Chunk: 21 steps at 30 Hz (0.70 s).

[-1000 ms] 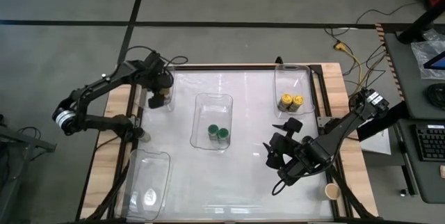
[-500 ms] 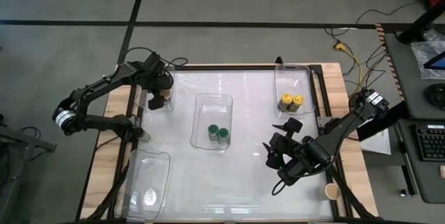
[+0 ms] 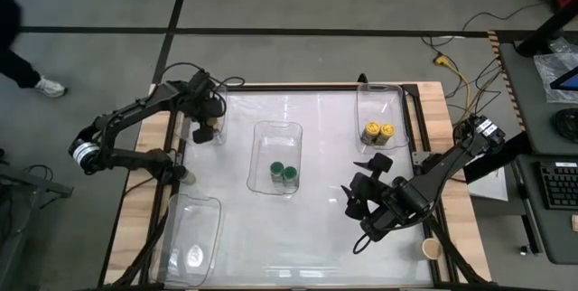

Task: Sort spices by type
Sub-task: Put the top golden seasoning bottle into the top left transparent bin

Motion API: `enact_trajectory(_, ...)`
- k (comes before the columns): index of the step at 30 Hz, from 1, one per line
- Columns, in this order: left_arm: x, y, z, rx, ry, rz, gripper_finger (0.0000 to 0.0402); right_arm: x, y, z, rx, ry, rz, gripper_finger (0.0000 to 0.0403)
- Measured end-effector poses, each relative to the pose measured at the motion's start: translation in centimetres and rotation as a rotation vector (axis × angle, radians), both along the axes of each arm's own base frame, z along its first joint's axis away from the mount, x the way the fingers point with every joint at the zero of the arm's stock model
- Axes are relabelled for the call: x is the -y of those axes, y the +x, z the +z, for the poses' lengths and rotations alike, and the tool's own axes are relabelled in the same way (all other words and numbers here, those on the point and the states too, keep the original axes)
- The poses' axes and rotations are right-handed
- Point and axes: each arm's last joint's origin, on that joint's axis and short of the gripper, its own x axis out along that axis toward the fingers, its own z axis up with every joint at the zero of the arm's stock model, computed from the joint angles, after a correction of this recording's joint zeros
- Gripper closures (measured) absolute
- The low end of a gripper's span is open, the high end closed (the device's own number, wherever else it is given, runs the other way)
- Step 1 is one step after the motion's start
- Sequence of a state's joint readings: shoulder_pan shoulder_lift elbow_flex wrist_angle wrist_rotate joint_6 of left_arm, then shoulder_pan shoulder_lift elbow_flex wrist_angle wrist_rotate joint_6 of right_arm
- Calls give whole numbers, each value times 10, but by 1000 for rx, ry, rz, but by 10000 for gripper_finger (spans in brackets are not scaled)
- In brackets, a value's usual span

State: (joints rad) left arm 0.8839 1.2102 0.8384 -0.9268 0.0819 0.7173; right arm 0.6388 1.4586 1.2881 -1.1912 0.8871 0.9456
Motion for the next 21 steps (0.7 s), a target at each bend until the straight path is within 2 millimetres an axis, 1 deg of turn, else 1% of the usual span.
enact_trajectory(6,2,3,0,-11,12,10,109,0,0,0,0,-5,2,51)
enact_trajectory(13,0,8,14,26,29,52,109,1,0,0,-2,-6,1,51)
enact_trajectory(21,-2,9,22,42,36,71,109,1,0,0,0,-6,0,51)
